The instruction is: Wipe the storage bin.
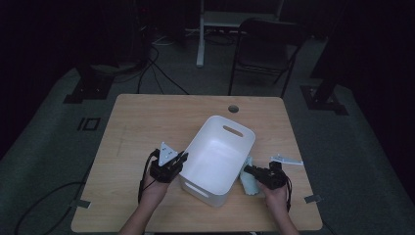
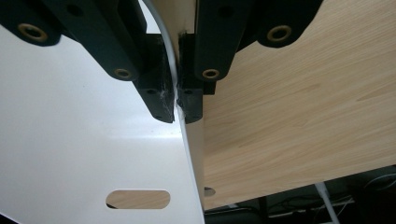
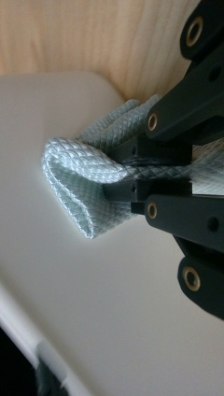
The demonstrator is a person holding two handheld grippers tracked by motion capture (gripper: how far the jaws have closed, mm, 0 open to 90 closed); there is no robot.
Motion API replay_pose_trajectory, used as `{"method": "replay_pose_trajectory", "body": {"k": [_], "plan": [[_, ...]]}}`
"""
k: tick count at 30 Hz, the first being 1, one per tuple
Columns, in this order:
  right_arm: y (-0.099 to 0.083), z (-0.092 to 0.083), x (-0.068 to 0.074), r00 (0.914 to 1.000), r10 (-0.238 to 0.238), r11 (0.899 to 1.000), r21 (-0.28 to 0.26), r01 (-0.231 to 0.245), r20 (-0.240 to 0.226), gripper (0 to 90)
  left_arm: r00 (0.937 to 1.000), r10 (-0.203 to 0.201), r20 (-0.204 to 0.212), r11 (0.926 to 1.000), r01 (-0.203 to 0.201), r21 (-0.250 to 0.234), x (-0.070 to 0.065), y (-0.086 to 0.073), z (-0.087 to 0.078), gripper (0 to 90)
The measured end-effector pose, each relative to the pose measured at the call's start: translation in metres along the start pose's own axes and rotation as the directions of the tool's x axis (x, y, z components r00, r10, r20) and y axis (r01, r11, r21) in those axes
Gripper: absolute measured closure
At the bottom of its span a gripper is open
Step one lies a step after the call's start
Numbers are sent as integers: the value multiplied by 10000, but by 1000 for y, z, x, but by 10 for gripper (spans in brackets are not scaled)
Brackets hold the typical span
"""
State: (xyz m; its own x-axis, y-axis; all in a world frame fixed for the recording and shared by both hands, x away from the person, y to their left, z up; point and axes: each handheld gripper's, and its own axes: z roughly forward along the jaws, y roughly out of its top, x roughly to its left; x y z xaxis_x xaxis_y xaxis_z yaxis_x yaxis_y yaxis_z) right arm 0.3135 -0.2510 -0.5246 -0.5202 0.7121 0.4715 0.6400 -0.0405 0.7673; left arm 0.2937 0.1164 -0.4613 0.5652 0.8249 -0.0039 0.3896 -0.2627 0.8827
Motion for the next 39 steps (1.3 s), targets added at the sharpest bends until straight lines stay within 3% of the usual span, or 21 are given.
{"method": "replay_pose_trajectory", "body": {"k": [5, 9, 11, 15, 19, 21, 23, 25, 33, 39], "plan": [[-8, 13, -12, 9994, 145, 9984, 547, -162, 320, 843, 9999, -64, -80, 10000, 63, -15, -1, 0, 0, 846], [-10, 17, -18, 9988, 449, 9966, 685, -463, 217, 845, 9996, -186, -226, 9998, 185, -26, -2, 0, 0, 847], [-8, 13, -14, 9990, 440, 9970, 628, -445, 91, 846, 9994, -143, -304, 9999, 143, -10, -3, 0, 0, 847], [2, -3, 9, 9989, -93, 9999, 98, 97, -470, 846, 9990, -178, -417, 9998, 178, -21, -4, 0, 0, 846], [6, -23, 33, 9883, -534, 9975, -534, 462, -1426, 843, 9985, -121, -539, 9999, 122, 7, -5, 0, -1, 848], [8, -30, 44, 9839, -915, 9943, -685, 818, -1538, 844, 9987, -109, -502, 9999, 110, 13, -5, 0, -1, 848], [7, -29, 48, 9845, -1162, 9919, -658, 1083, -1314, 844, 9992, -143, -366, 9999, 143, 8, -4, 0, -1, 848], [4, -24, 44, 9863, -898, 9948, -606, 821, -1383, 844, 9993, -107, -345, 9999, 108, 17, -4, 0, -1, 847], [-6, -6, 22, 9968, -423, 9991, 34, 427, -681, 844, 9987, -166, -483, 9999, 168, 26, -6, 0, 0, 847], [-15, 8, 5, 9996, -59, 9986, 527, 73, -261, 844, 9984, -202, -534, 9998, 204, 36, -7, 0, -1, 846]]}}
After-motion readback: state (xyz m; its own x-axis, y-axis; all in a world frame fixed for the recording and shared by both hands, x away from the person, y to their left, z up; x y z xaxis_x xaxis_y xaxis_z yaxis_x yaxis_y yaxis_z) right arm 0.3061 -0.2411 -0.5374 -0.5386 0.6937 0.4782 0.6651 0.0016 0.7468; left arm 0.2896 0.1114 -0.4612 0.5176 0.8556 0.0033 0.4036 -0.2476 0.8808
